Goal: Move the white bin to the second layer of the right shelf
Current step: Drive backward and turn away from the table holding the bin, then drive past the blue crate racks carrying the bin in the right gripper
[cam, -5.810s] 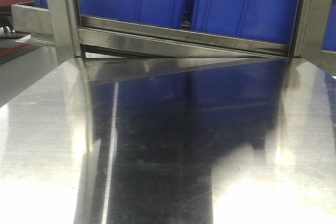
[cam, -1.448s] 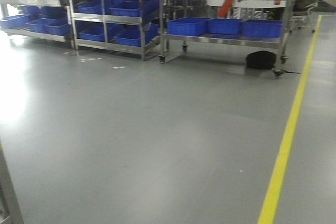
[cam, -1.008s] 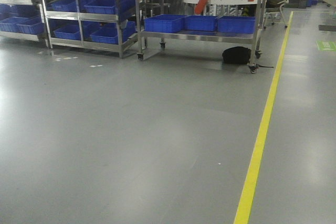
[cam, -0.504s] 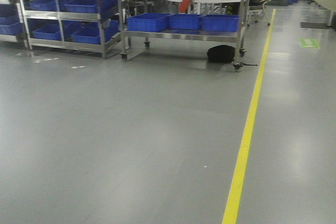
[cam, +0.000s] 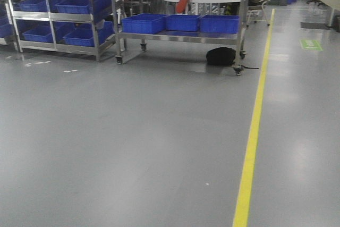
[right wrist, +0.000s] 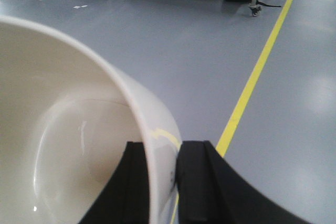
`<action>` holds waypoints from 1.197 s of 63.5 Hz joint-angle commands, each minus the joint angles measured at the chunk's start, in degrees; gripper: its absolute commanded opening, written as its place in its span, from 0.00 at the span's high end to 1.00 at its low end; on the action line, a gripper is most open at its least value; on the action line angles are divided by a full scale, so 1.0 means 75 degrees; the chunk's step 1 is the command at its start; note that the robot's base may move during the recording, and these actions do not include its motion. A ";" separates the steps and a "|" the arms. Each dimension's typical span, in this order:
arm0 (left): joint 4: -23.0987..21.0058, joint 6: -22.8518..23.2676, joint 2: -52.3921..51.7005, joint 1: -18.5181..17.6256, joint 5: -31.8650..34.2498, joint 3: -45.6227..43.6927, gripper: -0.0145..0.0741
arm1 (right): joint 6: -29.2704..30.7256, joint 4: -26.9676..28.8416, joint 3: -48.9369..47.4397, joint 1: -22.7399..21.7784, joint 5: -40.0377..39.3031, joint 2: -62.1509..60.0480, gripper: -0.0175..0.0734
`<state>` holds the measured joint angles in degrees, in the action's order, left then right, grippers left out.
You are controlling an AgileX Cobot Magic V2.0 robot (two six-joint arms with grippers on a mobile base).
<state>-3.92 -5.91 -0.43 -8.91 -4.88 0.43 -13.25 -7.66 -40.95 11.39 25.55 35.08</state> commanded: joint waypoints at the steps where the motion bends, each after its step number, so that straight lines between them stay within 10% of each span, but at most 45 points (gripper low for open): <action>1: -0.0042 0.0027 -0.0107 -0.0040 0.0651 0.0281 0.74 | 0.0027 -0.0084 -0.0215 -0.0043 -0.0768 0.0031 0.75; 76: -0.0042 0.0027 -0.0107 -0.0040 0.0651 0.0281 0.74 | 0.0027 -0.0084 -0.0215 -0.0043 -0.0775 0.0030 0.75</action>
<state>-3.92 -5.91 -0.43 -8.91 -4.88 0.43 -13.25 -7.66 -40.95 11.39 25.55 35.08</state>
